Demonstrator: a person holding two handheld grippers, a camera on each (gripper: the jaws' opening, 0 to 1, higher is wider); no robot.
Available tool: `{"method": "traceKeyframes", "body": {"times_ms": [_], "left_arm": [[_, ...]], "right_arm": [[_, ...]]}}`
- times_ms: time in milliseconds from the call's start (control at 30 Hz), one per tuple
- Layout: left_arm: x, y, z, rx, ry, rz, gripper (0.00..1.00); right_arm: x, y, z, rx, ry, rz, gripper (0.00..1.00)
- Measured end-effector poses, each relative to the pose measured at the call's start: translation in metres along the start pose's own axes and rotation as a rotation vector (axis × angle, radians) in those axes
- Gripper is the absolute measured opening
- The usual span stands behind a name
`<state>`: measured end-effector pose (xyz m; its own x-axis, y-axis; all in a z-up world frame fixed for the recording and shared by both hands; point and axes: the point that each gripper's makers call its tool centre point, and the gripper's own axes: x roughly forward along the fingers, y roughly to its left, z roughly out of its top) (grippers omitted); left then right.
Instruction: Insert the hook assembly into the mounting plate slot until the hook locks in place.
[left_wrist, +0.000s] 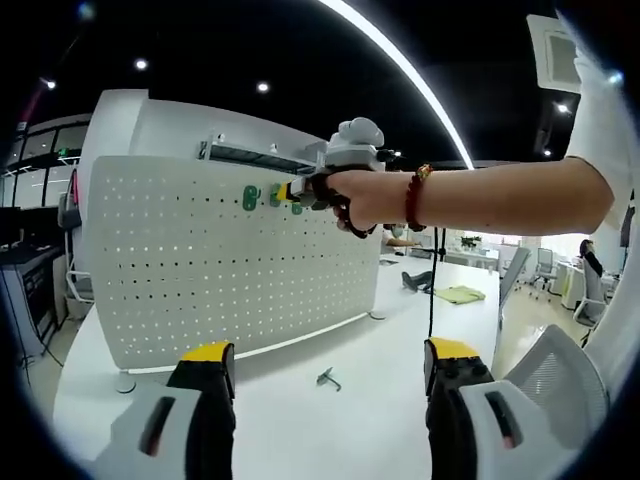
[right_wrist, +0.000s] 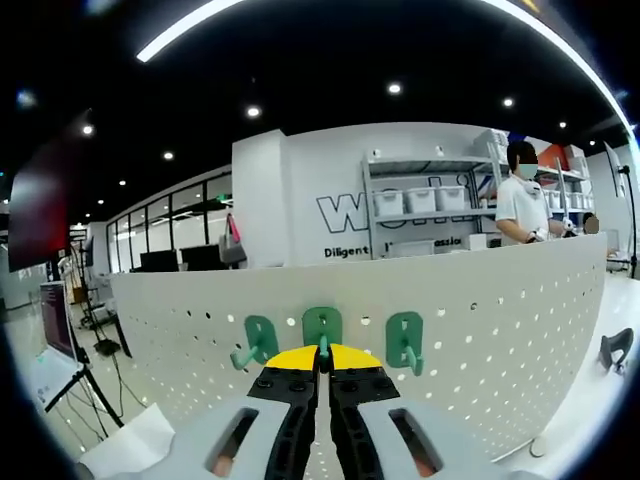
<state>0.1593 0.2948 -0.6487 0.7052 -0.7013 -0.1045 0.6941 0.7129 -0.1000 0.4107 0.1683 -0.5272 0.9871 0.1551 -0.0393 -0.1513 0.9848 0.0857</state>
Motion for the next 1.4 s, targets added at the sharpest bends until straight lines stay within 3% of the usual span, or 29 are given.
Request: {"method": "traceKeyframes", "body": {"times_ms": [533,967,1067,1400], "left_arm": [[-0.001,0.004,-0.001,-0.003,0.003,0.010,0.79],[-0.001,0.001,-0.001,-0.001,0.003,0.007,0.79],[-0.002,0.002,-0.001,0.001,0.002,0.010,0.79],[0.000,-0.001,0.001,0.006,0.002,0.003,0.79]], "right_arm": [[0.005,-0.003,-0.006,-0.013,0.027,-0.034,0.02],[0.005,0.004,-0.012,-0.010,0.058,0.020,0.08],[0.002,0.004,-0.009,-0.055,0.045,0.020,0.09],[0.001,0.005,-0.006,-0.050,0.044,0.046,0.12]]}}
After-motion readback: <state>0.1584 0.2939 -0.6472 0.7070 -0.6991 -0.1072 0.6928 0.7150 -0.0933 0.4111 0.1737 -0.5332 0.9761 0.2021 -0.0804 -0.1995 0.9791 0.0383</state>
